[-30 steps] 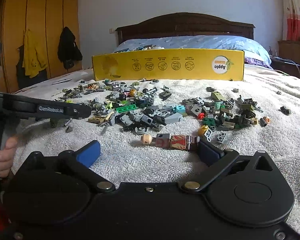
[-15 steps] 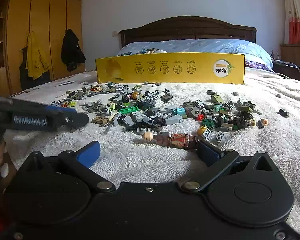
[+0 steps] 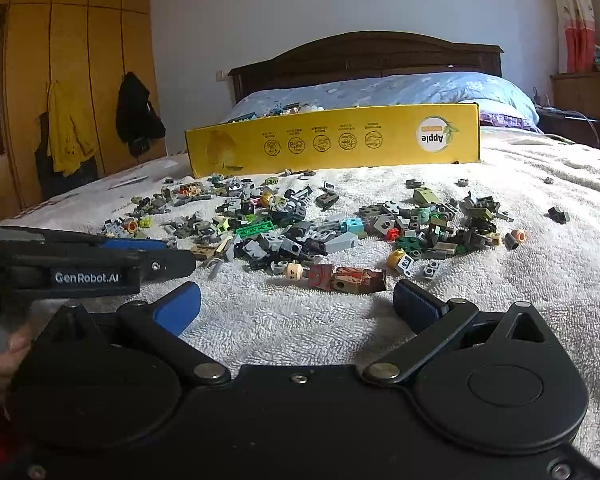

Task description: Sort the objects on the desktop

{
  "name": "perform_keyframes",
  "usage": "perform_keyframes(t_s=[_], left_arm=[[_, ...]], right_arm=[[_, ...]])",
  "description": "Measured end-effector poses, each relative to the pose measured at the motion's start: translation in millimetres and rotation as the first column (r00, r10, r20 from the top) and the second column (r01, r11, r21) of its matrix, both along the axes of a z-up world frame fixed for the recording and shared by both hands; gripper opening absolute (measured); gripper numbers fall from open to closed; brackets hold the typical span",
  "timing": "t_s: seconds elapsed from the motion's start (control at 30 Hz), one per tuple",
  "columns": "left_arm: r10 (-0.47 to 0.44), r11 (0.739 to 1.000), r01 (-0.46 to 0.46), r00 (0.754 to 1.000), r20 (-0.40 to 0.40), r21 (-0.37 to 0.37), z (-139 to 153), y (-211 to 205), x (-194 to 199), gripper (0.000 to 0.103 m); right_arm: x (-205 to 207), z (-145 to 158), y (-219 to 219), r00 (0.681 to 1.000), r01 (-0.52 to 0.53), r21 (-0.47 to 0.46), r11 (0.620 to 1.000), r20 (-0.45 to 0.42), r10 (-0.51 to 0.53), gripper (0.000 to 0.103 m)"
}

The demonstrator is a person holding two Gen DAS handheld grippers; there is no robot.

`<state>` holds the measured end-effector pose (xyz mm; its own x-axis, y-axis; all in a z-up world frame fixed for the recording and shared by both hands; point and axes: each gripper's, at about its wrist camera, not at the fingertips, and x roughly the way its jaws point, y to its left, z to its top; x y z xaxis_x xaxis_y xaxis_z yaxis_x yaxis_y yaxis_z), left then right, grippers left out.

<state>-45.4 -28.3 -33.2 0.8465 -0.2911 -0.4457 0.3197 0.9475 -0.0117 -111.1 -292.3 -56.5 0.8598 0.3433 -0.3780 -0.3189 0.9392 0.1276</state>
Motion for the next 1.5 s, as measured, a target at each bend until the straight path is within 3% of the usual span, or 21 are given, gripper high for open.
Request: perform_keyframes(t_s=[0.3,0.47,0.53,0.57,0.63,0.67,1.07,1.2,1.3,1.33,1.5], left_arm=[[-0.014,1.000,0.014,1.000,0.012,-0.021,3,1,-2,0.029],[-0.026,1.000,0.026,1.000,0.009,0.004,-2,-3,1,0.046],[-0.022,1.000,0.022,1.000,0.015,0.012,-3,-4,1,0.047],[-0.018,1.000,0.018,1.000,0.013,0.010,-3,-4,2,0.045],[-0.011,1.000,0.011,1.000,0.014,0.000,-2,-2,1,0.029],[-0.007,1.000,0.007,1.000,0.015,-0.004,-1,0,1,0.028],[0.036,0.999,-0.034,0.998,0.044,-0.040,10,12,0,0.027],[0.045,0.998,-0.043,0.998,0.049,-0.043,12,14,-1,0.027],[0.050,0.998,-0.047,0.998,0.048,-0.046,12,16,-1,0.027],[0.052,0.998,-0.050,0.997,0.049,-0.048,12,17,-1,0.027],[0.060,0.997,-0.057,0.997,0.050,-0.053,12,17,1,0.027]], right_arm=[[3,1,0,1.000,0.014,0.020,1.000,-0.016,-0.013,0.103],[4,1,-2,1.000,0.015,0.040,0.999,-0.022,-0.014,0.103],[3,1,-1,1.000,0.015,0.034,0.999,-0.021,-0.014,0.103],[3,1,-1,1.000,0.016,0.031,0.999,-0.021,-0.015,0.103],[3,2,0,1.000,0.020,0.032,0.999,-0.022,-0.019,0.103],[3,2,0,0.999,0.022,0.036,0.999,-0.023,-0.022,0.103],[14,3,6,0.998,0.066,0.055,0.996,-0.028,-0.064,0.102],[22,3,10,0.992,0.121,0.054,0.991,-0.031,-0.119,0.087],[23,1,12,0.988,0.155,0.018,0.988,-0.021,-0.155,0.069],[22,1,12,0.986,0.164,0.007,0.986,-0.016,-0.164,0.058],[22,2,5,0.986,0.163,0.033,0.986,-0.019,-0.163,0.056]])
